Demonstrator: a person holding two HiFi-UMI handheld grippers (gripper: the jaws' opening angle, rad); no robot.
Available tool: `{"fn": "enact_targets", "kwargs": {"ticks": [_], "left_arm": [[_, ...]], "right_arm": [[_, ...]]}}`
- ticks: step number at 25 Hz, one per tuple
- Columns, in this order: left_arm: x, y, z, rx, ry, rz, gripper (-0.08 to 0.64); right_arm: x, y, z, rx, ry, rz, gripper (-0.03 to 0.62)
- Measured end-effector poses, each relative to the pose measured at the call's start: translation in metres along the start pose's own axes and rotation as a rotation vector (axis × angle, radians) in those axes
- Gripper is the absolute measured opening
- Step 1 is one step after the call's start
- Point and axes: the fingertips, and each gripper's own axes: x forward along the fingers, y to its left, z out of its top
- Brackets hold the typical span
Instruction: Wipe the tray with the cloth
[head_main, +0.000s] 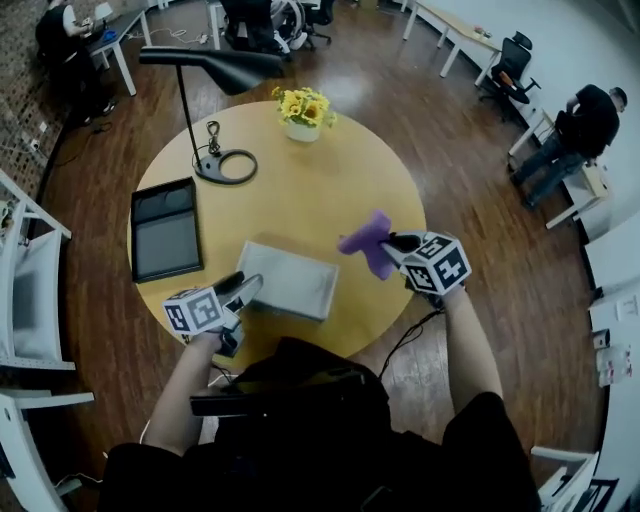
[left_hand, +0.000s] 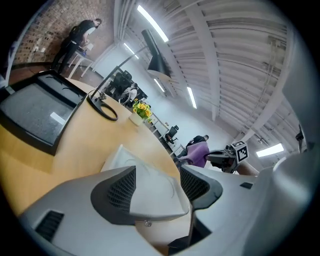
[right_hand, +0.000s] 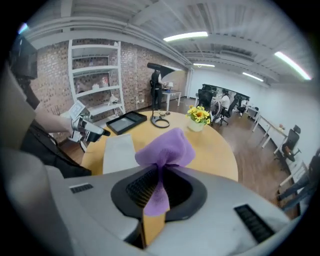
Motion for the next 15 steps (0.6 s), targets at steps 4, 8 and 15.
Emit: {"fn": "enact_targets", "kwargs": {"ticks": [4,8,15], "left_arm": [[0.014,-0.015,0.027,0.064,-0.012,0.016,0.272],[0.016,-0.019,0.038,0.084,-0.034,0.031,0.272],[0.013,-0.013,0.041,0.07,-0.035,0.063,0.272]], "right_arm": [[-0.001,-0.03,0.031,0.148,-0.125,0.042,0.035],[0.005,-0.037,0.049,0.196,-0.186,0.101,0.035],[0.026,-0.054,0.046,0.281,-0.154,0.113,0.037]]}}
